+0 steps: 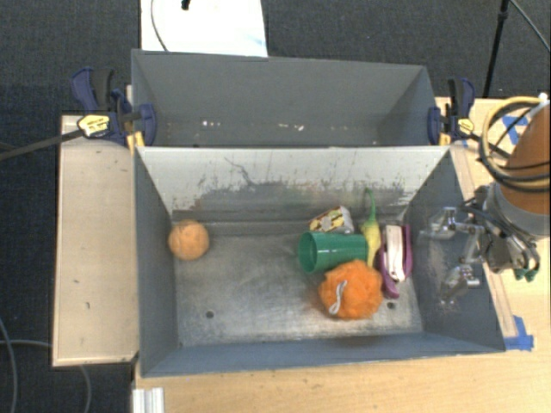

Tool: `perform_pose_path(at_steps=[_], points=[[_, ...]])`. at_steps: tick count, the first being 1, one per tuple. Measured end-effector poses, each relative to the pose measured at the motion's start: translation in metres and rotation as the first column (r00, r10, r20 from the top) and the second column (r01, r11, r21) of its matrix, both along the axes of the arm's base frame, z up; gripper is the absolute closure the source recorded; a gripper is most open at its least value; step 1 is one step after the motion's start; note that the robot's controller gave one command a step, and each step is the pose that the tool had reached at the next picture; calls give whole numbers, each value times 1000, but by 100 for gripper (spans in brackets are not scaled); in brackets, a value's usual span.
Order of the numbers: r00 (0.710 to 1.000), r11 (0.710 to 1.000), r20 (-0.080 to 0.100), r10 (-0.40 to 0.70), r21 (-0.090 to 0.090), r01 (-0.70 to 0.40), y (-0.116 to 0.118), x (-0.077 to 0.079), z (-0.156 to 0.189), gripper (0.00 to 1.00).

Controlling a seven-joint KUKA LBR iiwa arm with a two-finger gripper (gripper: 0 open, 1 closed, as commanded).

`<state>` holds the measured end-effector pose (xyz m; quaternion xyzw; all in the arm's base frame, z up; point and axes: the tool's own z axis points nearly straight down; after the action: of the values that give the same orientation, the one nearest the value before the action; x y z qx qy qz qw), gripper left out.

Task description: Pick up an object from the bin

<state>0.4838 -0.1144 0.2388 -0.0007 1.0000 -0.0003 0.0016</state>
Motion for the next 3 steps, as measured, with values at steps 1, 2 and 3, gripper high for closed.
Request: perform_pose_path(at_steps=[1,2,3], points=[[994,994,4,112,-1,-112,43,5,-87,0],[963,963,-3,268,1,-268,73,8,-83,0],[989,989,-3,145,3,-145,109,-6,-107,0]])
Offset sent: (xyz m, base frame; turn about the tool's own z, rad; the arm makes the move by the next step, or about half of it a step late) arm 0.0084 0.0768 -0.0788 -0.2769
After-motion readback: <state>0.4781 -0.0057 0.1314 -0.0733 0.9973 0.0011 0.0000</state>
